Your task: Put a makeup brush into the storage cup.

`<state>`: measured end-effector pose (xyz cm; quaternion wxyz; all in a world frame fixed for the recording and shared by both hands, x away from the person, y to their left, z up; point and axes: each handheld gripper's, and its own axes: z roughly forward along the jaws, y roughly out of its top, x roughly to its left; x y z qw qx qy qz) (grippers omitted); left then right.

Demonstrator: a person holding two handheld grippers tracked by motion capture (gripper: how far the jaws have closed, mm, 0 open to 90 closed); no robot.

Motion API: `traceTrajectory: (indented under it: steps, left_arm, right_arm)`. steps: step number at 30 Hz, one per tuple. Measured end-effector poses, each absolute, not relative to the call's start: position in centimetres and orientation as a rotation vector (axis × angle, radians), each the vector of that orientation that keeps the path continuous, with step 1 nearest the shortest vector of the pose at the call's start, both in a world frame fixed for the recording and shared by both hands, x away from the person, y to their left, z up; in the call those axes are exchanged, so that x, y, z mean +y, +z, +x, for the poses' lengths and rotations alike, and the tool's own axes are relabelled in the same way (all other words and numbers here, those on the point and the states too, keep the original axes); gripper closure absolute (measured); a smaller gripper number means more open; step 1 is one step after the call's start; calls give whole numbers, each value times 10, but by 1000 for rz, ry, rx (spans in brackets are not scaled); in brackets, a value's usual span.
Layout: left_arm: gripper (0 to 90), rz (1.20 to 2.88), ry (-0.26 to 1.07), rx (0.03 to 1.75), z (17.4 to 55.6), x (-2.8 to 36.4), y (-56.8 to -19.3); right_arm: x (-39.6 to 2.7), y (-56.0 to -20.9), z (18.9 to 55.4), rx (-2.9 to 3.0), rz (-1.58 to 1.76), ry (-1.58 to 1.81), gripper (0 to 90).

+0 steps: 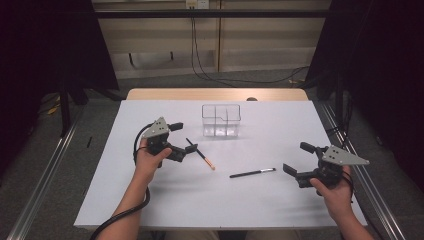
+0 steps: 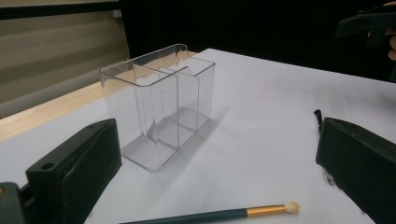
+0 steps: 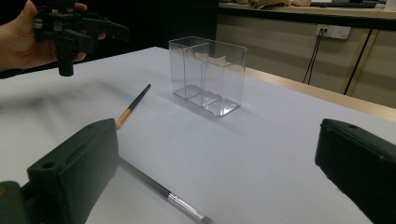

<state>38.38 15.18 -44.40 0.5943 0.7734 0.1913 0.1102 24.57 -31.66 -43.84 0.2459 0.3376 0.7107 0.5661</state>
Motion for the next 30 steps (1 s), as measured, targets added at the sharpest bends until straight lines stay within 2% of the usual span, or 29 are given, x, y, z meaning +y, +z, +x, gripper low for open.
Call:
traceTrajectory:
  steps: [12,25,30]
  left_arm:
    - [0,1808,248,436,391,140,-448]
    - [0,1905,201,435,399,130,-451]
    - [0,1992,174,429,405,126,-450]
  right_arm:
    - [-316,-438,245,1941,920,1546,0]
    - [-316,-439,245,1949,911,1547,0]
    - [-315,-438,245,1952,907,1546,0]
